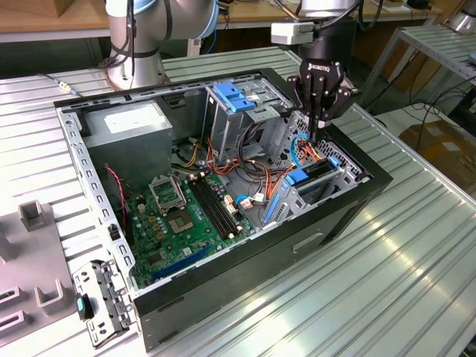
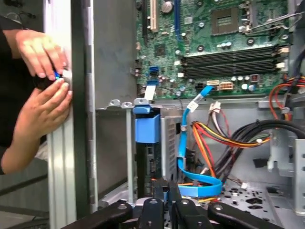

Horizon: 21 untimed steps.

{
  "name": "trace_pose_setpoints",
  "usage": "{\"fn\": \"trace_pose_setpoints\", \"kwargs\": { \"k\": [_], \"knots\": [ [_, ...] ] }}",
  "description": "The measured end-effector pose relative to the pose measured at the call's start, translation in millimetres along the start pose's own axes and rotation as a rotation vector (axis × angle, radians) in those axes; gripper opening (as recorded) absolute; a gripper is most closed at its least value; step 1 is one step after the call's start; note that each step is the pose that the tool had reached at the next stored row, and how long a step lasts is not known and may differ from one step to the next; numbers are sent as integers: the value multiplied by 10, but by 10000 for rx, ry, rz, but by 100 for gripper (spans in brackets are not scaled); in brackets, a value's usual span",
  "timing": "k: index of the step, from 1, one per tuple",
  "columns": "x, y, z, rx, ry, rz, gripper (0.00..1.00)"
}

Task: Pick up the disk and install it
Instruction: 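Insert the second disk wire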

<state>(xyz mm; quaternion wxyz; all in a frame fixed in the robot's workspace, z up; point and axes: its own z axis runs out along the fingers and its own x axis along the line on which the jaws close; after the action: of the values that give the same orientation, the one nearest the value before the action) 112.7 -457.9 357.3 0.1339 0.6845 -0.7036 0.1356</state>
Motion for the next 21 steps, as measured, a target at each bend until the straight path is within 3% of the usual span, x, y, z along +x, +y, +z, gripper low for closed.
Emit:
{"fn": "trace_pose_setpoints", "kwargs": {
  "k": [2, 4, 5, 6, 9, 12, 18, 21],
  "knots": [
    [9, 1, 3, -17, -622, -2, 16],
    [20, 4, 6, -27, -1007, -4, 16],
    [36, 14, 13, -33, -1277, -5, 16],
    [57, 24, 21, -37, -1389, -9, 16],
    [94, 42, 36, 2, -1544, -96, 16],
    [135, 63, 52, 70, -1647, -108, 16],
    [291, 79, 119, 153, -1702, -126, 16],
    [320, 98, 140, 253, -1727, -158, 16]
  ]
}}
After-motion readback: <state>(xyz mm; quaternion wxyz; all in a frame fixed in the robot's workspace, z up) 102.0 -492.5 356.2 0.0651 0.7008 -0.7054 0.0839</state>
